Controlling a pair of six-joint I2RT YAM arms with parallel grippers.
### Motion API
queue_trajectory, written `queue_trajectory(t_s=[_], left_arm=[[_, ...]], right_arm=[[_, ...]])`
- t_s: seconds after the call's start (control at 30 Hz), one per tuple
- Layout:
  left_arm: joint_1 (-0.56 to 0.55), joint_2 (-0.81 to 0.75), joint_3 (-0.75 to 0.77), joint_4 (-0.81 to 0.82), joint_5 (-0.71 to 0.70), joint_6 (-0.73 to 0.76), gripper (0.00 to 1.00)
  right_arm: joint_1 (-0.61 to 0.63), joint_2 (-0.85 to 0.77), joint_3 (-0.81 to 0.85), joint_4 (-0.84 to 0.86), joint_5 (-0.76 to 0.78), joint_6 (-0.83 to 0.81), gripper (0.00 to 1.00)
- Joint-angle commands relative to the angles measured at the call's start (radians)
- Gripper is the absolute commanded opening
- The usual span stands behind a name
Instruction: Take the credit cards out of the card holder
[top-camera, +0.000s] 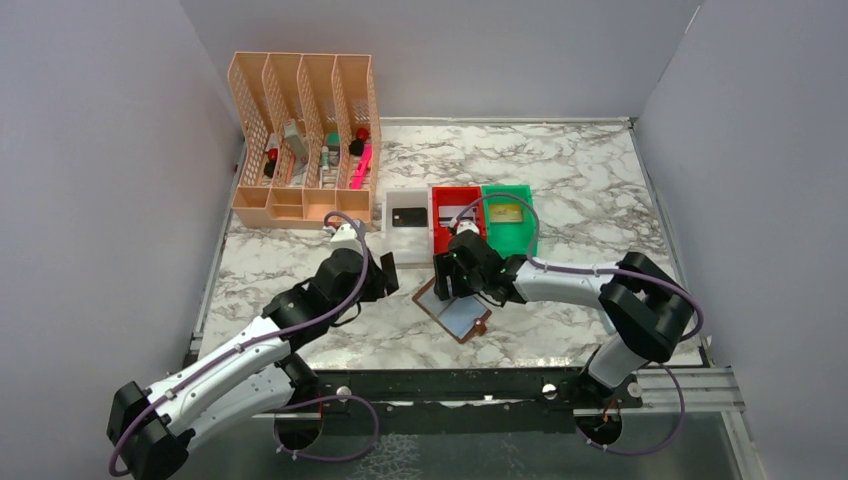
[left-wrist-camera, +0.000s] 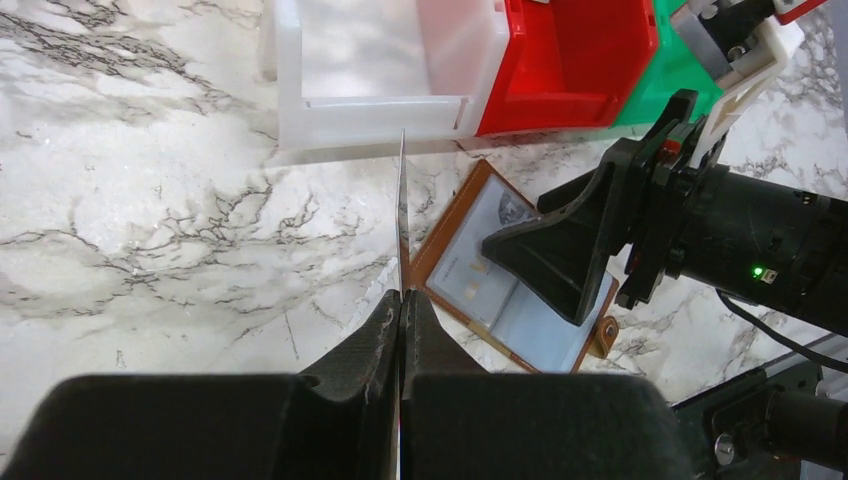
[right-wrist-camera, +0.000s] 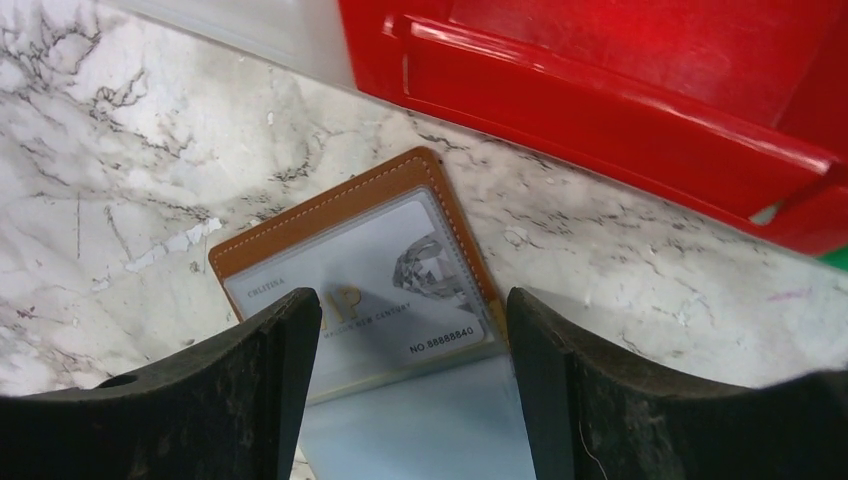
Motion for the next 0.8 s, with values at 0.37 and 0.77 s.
queue_trajectory(t_s=[0.37,0.77], left_arm=[[0.006,-0.018,-0.014,-0.02,-0.041,-0.013,0.0],[0.005,0.016,-0.029,0.022,0.009,-0.023,0.0]], right_arm=[[-0.004,0.023,0.024,0.119,-0.29,-0.15,0.71],[-0.004,0.04,0.057,0.109,-0.427,-0.217,0.69]])
